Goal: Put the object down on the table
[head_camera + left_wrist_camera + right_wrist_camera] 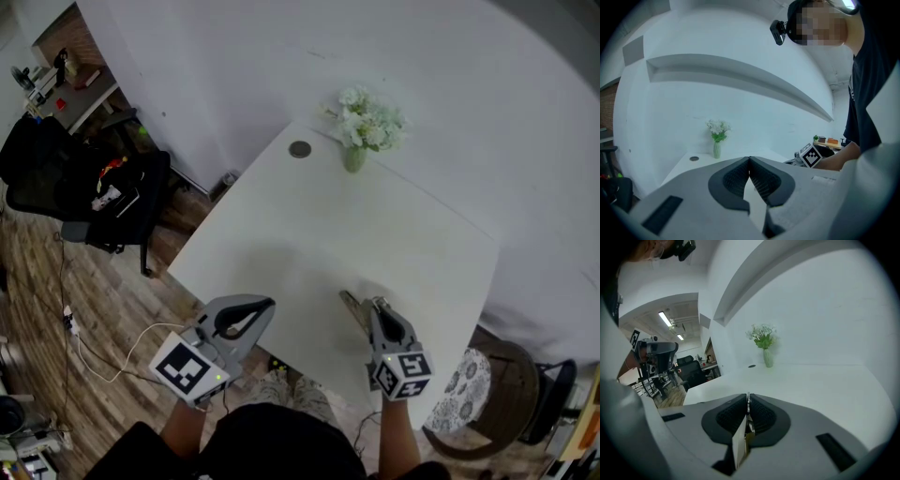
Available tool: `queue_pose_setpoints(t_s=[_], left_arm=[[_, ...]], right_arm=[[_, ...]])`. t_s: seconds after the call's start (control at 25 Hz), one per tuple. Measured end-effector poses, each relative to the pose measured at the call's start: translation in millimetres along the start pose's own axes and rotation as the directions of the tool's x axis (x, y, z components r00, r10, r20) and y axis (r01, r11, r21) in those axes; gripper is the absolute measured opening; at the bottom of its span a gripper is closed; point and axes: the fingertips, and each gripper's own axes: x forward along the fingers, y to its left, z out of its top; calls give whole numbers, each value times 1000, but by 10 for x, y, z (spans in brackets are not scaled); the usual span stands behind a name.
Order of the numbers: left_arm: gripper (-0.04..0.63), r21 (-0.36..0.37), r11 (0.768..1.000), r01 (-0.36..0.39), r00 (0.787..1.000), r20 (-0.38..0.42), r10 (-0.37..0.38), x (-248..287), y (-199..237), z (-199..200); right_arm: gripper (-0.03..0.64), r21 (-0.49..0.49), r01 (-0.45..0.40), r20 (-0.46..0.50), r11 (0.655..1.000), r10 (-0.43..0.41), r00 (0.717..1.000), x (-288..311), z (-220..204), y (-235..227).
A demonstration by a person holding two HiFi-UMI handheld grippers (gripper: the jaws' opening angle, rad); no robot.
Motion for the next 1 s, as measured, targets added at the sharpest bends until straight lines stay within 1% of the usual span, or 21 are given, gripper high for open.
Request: queue_pose_setpoints(t_s=[0.2,0.4,0.48,0.8,1.0], left_arm=[[0,-3,1000,5,1000,8,-5,-12,-33,-6],[0,12,1000,3,1000,10,-3,-27,-50,-8],[0,0,1000,-2,1000,5,2,-42,-55,-4],[0,-5,1000,-7,1000,2,7,-55,-82,-15],[0,-4,1000,-8,1000,3,8,-43,-73,-5]], right_arm=[[21,37,-14,10,999,14,1000,-32,-85,-44],[14,27,-16,-18,999,17,1000,-24,-221,-30],[14,35,-13,-25,999,14,1000,-25,-257,-33],[15,85,-16,-16,996,18,1000,-31,-291,-91],[20,134,-9,-16,991,12,1000,-11,-312,-168]])
